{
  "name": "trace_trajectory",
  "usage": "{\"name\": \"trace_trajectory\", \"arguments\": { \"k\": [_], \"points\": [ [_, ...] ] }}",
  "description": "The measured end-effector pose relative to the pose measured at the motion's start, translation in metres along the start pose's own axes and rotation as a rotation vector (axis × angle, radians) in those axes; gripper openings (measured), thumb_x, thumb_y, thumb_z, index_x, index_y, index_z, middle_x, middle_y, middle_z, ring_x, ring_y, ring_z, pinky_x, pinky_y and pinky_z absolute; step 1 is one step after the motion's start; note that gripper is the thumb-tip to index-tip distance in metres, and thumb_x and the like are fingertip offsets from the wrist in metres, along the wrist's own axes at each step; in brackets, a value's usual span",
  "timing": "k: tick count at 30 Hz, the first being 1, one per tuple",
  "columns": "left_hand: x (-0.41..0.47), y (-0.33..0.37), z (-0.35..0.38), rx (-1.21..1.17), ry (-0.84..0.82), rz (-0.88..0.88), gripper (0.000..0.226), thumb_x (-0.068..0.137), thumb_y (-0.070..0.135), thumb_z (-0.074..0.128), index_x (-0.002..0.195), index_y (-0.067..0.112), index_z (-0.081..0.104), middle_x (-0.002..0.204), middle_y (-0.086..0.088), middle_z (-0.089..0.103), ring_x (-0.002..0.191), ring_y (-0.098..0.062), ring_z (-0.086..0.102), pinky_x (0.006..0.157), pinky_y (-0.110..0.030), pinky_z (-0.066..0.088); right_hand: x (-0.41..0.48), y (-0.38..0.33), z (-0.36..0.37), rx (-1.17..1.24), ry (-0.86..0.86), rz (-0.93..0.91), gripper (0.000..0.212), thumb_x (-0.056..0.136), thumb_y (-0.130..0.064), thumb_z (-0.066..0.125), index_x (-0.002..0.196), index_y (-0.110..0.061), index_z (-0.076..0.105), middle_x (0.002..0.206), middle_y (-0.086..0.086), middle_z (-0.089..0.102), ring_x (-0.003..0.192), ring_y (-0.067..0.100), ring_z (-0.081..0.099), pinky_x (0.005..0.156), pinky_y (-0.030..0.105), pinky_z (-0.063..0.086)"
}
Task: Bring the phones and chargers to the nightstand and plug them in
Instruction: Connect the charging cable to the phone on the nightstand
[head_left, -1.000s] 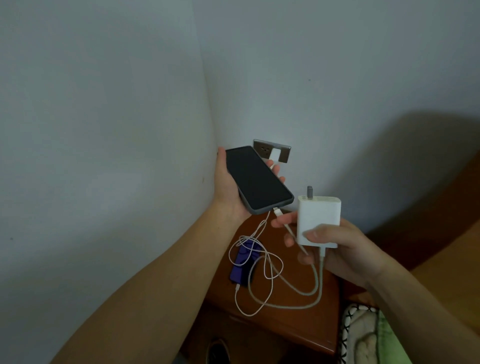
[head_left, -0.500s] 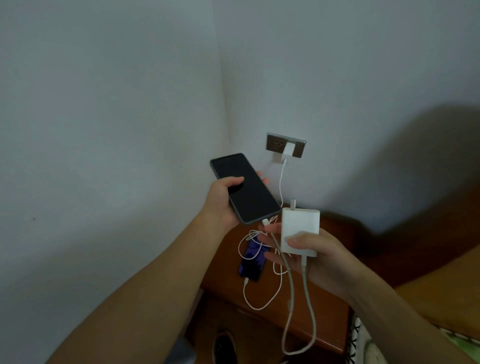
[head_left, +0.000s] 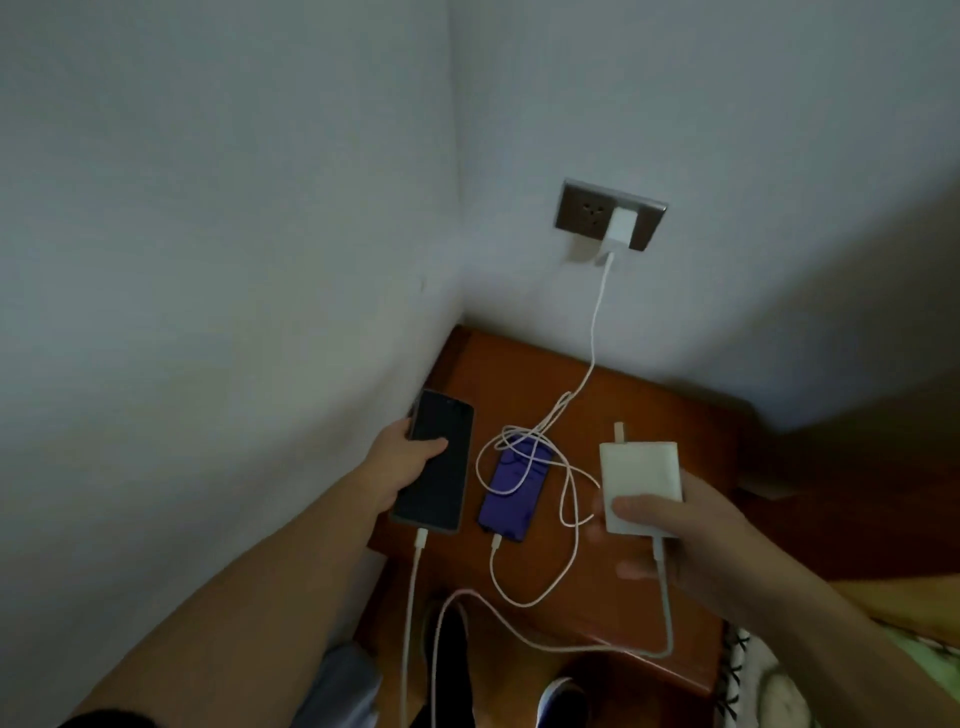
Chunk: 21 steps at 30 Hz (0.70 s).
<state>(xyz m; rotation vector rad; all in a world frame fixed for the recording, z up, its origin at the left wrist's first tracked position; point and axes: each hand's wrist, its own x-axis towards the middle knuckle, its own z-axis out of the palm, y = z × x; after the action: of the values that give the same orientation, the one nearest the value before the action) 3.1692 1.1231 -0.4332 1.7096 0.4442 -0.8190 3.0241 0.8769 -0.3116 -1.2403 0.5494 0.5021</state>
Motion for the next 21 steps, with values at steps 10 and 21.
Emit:
{"name": "trace_trajectory", "arguments": {
  "k": [10, 21],
  "points": [
    [0.093, -0.080, 0.006, 0.157, -0.004, -0.033, 0.035, 0.092, 0.014, 0.060, 0.126, 0.017, 0.051, 0.113, -0.007, 0.061, 0.103, -0.027, 0.059, 0.096, -0.048, 0.048, 0.129, 0.041, 0.037, 0.094, 0.080, 0.046, 0.039, 0.083, -0.029, 0.067, 0.119, -0.026, 0.051, 0.093, 0.002, 0.077, 0.077, 0.021, 0.074, 0.051, 0.024, 0.054],
    [0.107, -0.101, 0.020, 0.316, 0.120, 0.099, 0.024, 0.090, 0.014, 0.064, 0.110, 0.021, 0.054, 0.102, 0.003, 0.060, 0.095, -0.018, 0.057, 0.066, -0.020, 0.042, 0.190, 0.049, 0.070, 0.256, 0.165, 0.089, 0.033, 0.090, -0.018, 0.060, 0.121, -0.022, 0.050, 0.100, 0.013, 0.066, 0.068, 0.021, 0.072, 0.044, 0.021, 0.047]
  ]
}}
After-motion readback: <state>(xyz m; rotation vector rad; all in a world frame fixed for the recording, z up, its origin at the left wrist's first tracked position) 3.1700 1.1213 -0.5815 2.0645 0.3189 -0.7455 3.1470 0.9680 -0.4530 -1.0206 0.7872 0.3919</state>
